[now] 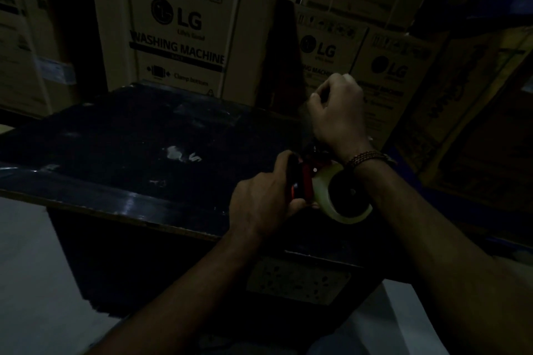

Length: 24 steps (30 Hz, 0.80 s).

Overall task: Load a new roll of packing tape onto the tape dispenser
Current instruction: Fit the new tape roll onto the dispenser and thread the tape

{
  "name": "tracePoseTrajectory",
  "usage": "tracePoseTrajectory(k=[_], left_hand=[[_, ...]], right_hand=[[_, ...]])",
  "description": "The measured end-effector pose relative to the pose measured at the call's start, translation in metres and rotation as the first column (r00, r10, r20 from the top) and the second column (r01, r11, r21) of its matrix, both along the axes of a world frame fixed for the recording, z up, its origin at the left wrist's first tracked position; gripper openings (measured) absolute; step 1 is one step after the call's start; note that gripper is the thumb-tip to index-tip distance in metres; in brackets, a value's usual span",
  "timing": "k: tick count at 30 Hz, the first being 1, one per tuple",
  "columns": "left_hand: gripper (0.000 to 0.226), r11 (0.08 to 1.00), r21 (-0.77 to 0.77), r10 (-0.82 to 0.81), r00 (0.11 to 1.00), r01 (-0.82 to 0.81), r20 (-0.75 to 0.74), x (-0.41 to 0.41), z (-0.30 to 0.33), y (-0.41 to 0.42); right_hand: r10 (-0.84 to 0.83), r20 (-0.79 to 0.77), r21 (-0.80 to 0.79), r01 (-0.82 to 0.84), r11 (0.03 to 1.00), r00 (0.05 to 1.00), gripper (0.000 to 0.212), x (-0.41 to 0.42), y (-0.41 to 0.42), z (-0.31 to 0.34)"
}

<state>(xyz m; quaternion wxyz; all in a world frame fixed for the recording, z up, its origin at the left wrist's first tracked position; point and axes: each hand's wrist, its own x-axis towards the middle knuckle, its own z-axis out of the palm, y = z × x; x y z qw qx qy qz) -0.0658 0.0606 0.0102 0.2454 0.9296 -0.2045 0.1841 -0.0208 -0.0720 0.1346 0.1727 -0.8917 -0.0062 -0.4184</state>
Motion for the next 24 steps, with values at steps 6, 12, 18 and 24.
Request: tracePoseTrajectory(k=[6,12,18,24], left_hand=[[0.105,0.998,0.060,-0.013,0.999,0.011,0.036,-0.001,-0.004,-0.005],[0.107,0.995,0.071,-0.070,0.997,0.067,0.040,0.002,-0.007,-0.002],[0.101,0.997,0.054,-0.055,0.996,0.052,0.067,0.002,-0.008,-0.004],[0.097,0.992,0.086,-0.095,0.992,0.088,0.080,-0.003,-0.003,0.002]], right_hand=[[-0.078,0.066,0.083,0.073,0.994,0.995,0.008,0.002,-0.014,0.030],[-0.022,0.012,0.128,0.020,0.992,1.000,0.014,0.004,-0.023,0.040],[0.041,-0.145,0.623,0.059,0.780,0.989,0.017,-0.010,-0.042,0.045],[0.243,-0.245,0.902,0.129,0.411,0.939,0.018,-0.027,-0.066,0.048]])
